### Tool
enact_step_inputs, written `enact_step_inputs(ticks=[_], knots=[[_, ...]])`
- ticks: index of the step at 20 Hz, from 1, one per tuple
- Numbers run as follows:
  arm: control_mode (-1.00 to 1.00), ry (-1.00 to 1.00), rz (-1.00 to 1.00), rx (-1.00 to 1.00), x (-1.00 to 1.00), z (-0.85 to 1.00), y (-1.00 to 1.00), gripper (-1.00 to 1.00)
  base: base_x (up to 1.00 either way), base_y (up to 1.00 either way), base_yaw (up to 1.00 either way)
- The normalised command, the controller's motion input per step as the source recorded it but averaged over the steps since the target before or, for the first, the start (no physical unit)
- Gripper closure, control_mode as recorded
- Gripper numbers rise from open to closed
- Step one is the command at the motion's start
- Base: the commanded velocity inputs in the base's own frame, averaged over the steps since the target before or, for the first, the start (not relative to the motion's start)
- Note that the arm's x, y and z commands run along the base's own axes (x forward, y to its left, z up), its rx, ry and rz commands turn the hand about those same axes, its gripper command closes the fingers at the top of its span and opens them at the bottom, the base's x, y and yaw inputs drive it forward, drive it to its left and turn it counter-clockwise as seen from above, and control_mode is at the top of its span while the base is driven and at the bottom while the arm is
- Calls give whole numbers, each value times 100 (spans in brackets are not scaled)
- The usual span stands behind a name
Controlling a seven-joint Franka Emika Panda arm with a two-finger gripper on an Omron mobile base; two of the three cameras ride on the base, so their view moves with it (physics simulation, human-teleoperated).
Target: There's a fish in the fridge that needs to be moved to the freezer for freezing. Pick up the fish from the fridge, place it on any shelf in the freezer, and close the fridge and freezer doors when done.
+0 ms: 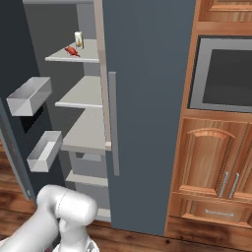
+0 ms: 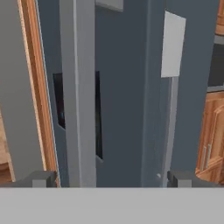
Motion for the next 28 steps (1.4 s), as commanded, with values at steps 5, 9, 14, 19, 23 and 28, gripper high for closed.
enact_step_inputs(ticks=[5, 9, 14, 19, 23, 28], knots=[[-100, 0, -4, 0, 29, -23, 19, -100, 0, 0, 0], [-100, 0, -4, 0, 28, -30, 21, -100, 0, 0, 0], [-100, 0, -3, 0, 36, -24, 18, -100, 0, 0, 0], [-100, 0, -2, 0, 36, -19, 13, -100, 0, 0, 0], [-100, 0, -1, 0, 24, -15, 0, -100, 0, 0, 0], [-100, 0, -3, 0, 27, -13, 0, -100, 0, 0, 0]])
